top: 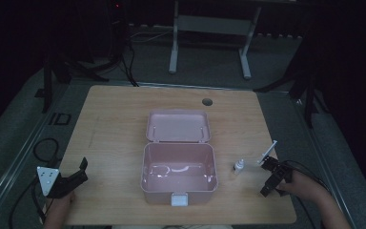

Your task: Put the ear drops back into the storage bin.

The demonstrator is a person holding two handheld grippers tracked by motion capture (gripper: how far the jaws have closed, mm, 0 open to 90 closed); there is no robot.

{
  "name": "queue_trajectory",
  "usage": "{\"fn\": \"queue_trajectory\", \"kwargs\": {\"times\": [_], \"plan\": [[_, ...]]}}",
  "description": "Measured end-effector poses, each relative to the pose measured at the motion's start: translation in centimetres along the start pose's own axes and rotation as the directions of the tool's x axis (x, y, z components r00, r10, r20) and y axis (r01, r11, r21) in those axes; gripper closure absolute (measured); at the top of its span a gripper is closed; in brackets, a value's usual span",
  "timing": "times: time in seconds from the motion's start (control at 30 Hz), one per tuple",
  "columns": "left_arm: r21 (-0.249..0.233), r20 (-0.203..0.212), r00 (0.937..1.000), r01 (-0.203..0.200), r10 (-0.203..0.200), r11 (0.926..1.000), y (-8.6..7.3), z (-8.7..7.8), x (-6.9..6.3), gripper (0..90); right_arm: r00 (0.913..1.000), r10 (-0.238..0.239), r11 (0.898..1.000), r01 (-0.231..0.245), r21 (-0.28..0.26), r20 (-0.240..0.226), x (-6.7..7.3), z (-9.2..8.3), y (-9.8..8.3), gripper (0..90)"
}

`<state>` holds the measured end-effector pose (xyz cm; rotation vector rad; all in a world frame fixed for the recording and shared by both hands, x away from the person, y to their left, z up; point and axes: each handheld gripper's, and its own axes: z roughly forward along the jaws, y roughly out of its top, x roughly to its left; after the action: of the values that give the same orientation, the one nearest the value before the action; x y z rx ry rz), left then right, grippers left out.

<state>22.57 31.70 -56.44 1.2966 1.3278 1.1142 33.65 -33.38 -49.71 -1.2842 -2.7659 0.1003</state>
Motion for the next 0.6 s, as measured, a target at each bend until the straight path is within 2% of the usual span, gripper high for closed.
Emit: {"fn": "queue_trajectory", "kwargs": {"times": [0.1, 0.27, 0.4, 0.6], "plan": [[-0.001, 0.001, 1.0, 0.0, 0.0, 1.0, 0.0, 0.0, 0.0, 2.4, 0.9997, -0.014, 1.0, 0.014, -0.003, 0.022, -0.1, -0.2, 0.6, 11.8], [-0.001, 0.0, 1.0, 0.0, 0.0, 1.0, 0.0, 0.0, 0.0, 2.4, 0.9997, -0.025, 0.999, 0.025, -0.029, 0.001, 0.0, -0.3, 1.9, 11.8], [0.001, 0.001, 1.0, 0.0, 0.0, 1.0, 0.0, 0.0, 0.0, 2.3, 0.9992, -0.038, 0.998, 0.038, -0.047, 0.015, 0.3, -0.4, 2.8, 12.0], [0.002, 0.003, 1.0, -0.002, 0.002, 1.0, 0.0, 0.0, 0.0, 2.3, 0.9974, -0.071, 0.996, 0.071, -0.05, 0.002, 1.0, -0.3, 4.4, 13.3]]}}
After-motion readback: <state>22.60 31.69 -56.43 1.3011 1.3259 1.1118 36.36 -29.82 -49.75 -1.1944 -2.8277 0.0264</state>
